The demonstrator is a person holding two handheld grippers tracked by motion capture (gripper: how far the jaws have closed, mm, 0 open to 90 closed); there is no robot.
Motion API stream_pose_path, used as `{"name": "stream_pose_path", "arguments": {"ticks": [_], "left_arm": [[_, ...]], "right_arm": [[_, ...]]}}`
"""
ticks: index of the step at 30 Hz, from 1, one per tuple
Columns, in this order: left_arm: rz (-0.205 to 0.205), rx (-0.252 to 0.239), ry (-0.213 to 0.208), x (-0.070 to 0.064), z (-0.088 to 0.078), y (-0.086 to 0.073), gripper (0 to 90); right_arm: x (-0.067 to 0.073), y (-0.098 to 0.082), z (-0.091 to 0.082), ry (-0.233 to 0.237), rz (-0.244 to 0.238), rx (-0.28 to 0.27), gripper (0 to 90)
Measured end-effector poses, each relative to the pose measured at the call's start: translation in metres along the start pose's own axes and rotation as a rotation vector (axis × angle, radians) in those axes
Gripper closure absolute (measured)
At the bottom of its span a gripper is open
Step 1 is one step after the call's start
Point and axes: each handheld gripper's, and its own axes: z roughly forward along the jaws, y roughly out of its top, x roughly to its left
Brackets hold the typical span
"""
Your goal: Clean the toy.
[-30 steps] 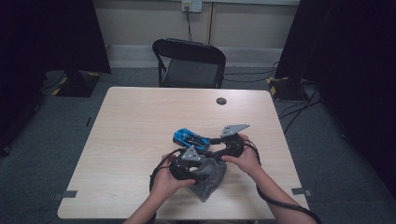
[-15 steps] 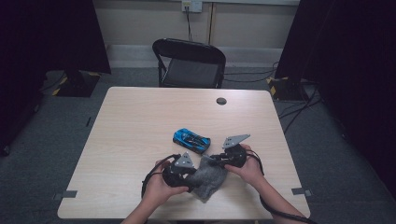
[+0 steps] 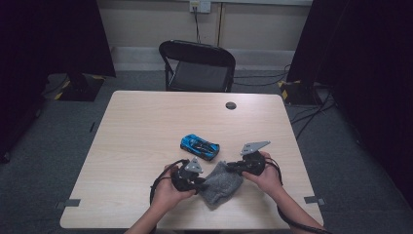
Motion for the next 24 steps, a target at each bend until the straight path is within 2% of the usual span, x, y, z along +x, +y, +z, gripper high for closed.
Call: {"name": "stream_pose_path", "arguments": {"ticks": [4,6,8,9,12,15,18,20,21,24], "left_arm": [[0.001,-0.006,0.014,0.01,0.003,0.01,72.7],[0.009,-0.016,0.014,0.01,0.007,0.016,72.3],[0.016,-0.019,0.01,0.009,0.006,0.021,70.9],[0.015,-0.036,0.014,0.01,0.005,0.022,69.8],[-0.009,-0.078,0.047,0.015,-0.004,0.023,59.3],[-0.044,-0.095,0.069,0.024,-0.013,0.021,51.8],[-0.053,-0.101,0.109,0.03,-0.019,0.019,42.6],[-0.074,-0.121,0.116,0.034,-0.021,0.018,40.4],[-0.074,-0.126,0.126,0.036,-0.022,0.017,39.6],[-0.085,-0.135,0.138,0.042,-0.022,0.016,38.3]], "right_arm": [[0.0,-0.004,-0.01,-0.013,0.001,-0.002,80.9],[0.0,-0.007,-0.015,-0.019,0.006,-0.006,77.0],[0.001,-0.01,-0.021,-0.031,0.005,-0.024,69.1],[0.001,-0.011,-0.024,-0.028,0.002,-0.038,64.5],[0.005,-0.006,-0.032,-0.033,-0.034,-0.083,47.5],[0.01,0.003,-0.034,-0.005,-0.057,-0.12,37.2],[0.019,0.012,-0.026,0.023,-0.112,-0.112,32.6],[0.026,0.016,-0.015,0.044,-0.14,-0.098,31.9],[0.03,0.016,-0.009,0.061,-0.151,-0.086,31.9],[0.035,0.013,0.012,0.077,-0.168,-0.032,33.0]]}}
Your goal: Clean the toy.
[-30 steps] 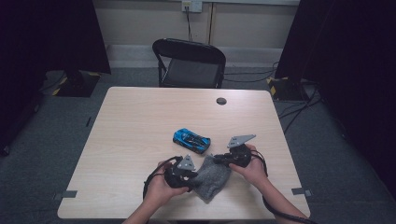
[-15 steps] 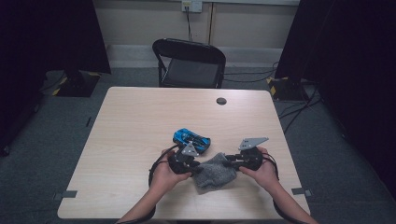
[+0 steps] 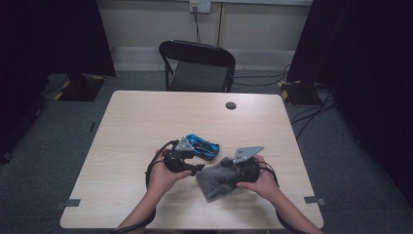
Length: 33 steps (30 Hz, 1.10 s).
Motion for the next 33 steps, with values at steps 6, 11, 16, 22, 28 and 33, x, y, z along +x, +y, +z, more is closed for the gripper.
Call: {"name": "stream_pose_path", "arguments": {"ticks": [6,11,16,22,28,33], "left_arm": [[0.015,-0.01,0.036,0.018,0.004,0.01,30.3],[0.009,0.022,0.066,0.035,0.021,0.021,22.4],[0.019,0.024,0.05,0.044,0.042,0.027,17.9],[0.029,0.031,0.029,0.051,0.058,0.026,17.9],[0.052,0.035,0.053,0.05,0.066,0.026,14.6],[0.029,0.011,0.024,0.055,0.074,0.023,7.7]], "right_arm": [[0.003,-0.014,0.019,-0.016,-0.02,0.068,36.2],[0.004,-0.018,0.019,-0.051,-0.06,0.078,52.8],[0.001,-0.017,0.017,-0.081,-0.047,0.088,67.5],[0.0,-0.016,0.017,-0.089,-0.028,0.095,71.3],[-0.001,-0.014,0.018,-0.094,-0.004,0.097,74.2],[-0.003,-0.013,0.017,-0.101,0.031,0.089,75.2]]}}
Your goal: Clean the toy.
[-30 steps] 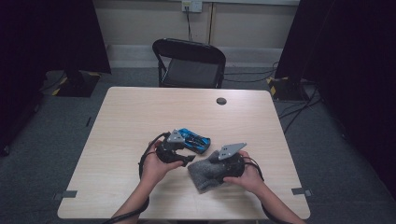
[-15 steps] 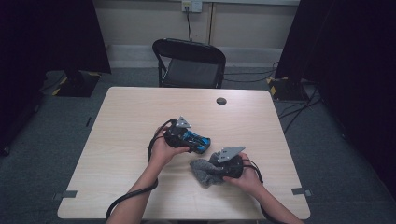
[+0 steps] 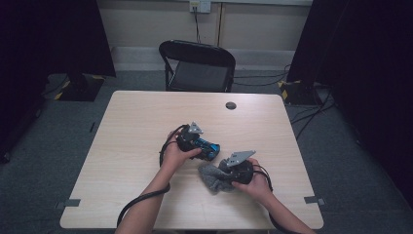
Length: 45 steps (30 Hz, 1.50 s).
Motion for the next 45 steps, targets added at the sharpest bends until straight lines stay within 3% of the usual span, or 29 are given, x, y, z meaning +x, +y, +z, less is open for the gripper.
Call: {"name": "stream_pose_path", "arguments": {"ticks": [8,14,19,30,39,43,45], "left_arm": [[0.007,0.012,-0.016,0.003,0.0,0.002,7.0],[0.012,0.03,-0.014,0.003,0.0,0.003,7.7],[0.009,0.013,-0.012,0.003,0.0,0.002,7.7],[0.014,0.017,-0.013,0.004,-0.001,0.001,7.7],[0.014,0.006,-0.011,0.003,-0.001,0.001,8.0],[0.016,0.011,-0.013,0.003,-0.001,0.001,8.0],[0.016,0.011,-0.011,0.003,-0.001,0.001,8.0]], "right_arm": [[-0.014,-0.002,-0.01,-0.053,0.059,-0.001,75.5],[-0.028,-0.003,-0.015,-0.063,0.081,0.022,75.6],[-0.039,0.0,-0.012,-0.073,0.083,0.047,75.9],[-0.069,0.006,-0.017,-0.172,0.113,0.107,76.2],[-0.092,0.009,-0.013,-0.211,0.208,0.078,76.2],[-0.098,0.016,-0.013,-0.265,0.242,0.065,76.3],[-0.101,0.018,-0.015,-0.27,0.255,0.051,76.2]]}}
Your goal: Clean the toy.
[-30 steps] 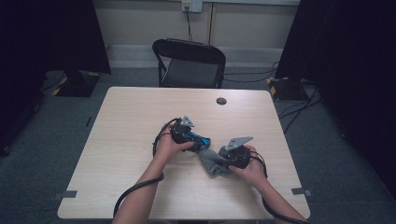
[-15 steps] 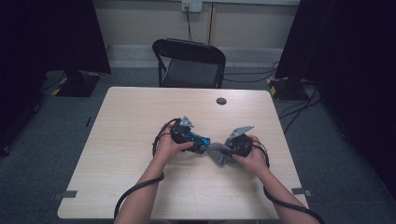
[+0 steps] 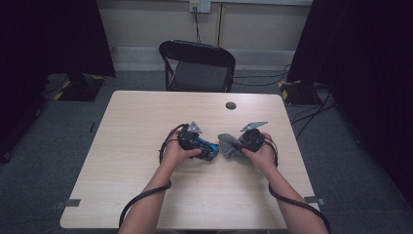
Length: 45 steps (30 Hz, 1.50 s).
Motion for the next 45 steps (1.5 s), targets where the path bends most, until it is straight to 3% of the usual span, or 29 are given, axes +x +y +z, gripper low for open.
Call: {"name": "stream_pose_path", "arguments": {"ticks": [18,29,34,45], "left_arm": [[0.003,-0.004,-0.004,0.001,0.0,0.0,8.4],[0.003,-0.01,-0.007,0.001,0.0,-0.001,8.4],[0.003,-0.01,-0.008,0.001,0.0,-0.001,8.4],[0.006,-0.01,-0.006,0.001,0.0,-0.001,8.5]], "right_arm": [[-0.012,-0.001,-0.013,-0.081,0.051,-0.032,76.2],[-0.01,-0.004,-0.006,-0.083,0.071,-0.018,76.1],[-0.006,-0.003,-0.001,-0.078,0.061,-0.01,76.1],[0.014,0.0,0.009,-0.051,-0.017,0.033,75.9]]}}
